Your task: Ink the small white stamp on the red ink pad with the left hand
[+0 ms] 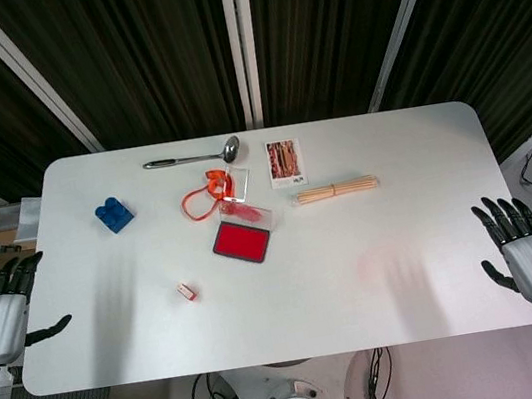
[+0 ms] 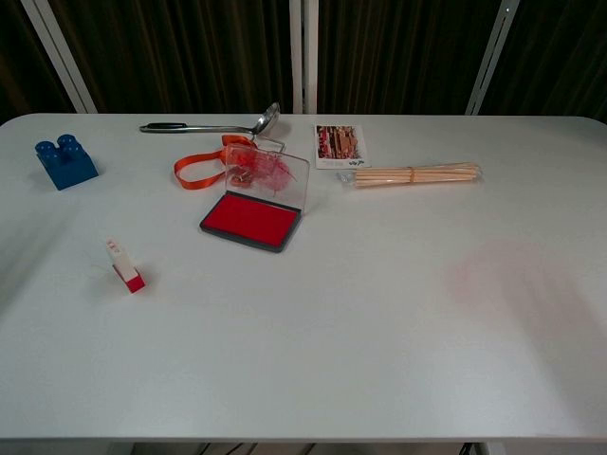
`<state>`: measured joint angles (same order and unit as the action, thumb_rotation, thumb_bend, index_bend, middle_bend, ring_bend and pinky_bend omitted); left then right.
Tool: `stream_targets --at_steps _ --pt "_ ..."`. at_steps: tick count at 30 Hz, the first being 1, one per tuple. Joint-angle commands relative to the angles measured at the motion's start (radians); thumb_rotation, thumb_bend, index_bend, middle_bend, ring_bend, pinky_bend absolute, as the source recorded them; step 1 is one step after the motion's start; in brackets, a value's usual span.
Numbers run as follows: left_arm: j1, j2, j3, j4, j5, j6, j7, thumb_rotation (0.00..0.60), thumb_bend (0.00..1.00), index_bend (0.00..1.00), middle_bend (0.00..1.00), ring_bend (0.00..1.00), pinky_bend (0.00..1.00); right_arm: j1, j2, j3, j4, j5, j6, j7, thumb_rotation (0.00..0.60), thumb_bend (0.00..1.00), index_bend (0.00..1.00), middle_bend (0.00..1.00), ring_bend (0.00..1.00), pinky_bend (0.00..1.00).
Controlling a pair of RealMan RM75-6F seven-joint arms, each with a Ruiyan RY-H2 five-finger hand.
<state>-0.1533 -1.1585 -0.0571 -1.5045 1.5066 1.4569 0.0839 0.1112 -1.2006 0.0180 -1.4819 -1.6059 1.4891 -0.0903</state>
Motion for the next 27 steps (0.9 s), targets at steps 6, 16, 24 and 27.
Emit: stream_targets --at_steps 6,16,24,27 --pt "-0.009 -0.005 0.003 0.005 0.003 -0.014 -0.011 0.457 0.09 0.07 0.14 0.1 0.2 -0.014 0.007 0.002 0.001 0.001 0.026 0.006 0.6 0.18 0.0 0.0 0.0 0.0" --pt "-0.075 -0.022 0.036 0.024 0.168 -0.019 -0.056 0.535 0.09 0.07 0.14 0.1 0.2 -0.018 0.013 0.013 0.009 0.01 0.035 0.014 0.6 0.18 0.0 0.0 0.0 0.0" --pt "-0.225 -0.075 0.076 0.055 0.319 -0.169 -0.027 0.6 0.1 0.07 0.14 0.1 0.23 -0.019 0.016 0.017 0.016 0.007 0.043 0.021 0.6 0.18 0.0 0.0 0.0 0.0" --pt "-0.273 -0.114 0.073 0.09 0.331 -0.223 -0.019 0.6 0.1 0.07 0.14 0.11 0.28 -0.02 0.009 0.018 0.024 0.011 0.043 0.033 0.6 0.18 0.0 0.0 0.0 0.0"
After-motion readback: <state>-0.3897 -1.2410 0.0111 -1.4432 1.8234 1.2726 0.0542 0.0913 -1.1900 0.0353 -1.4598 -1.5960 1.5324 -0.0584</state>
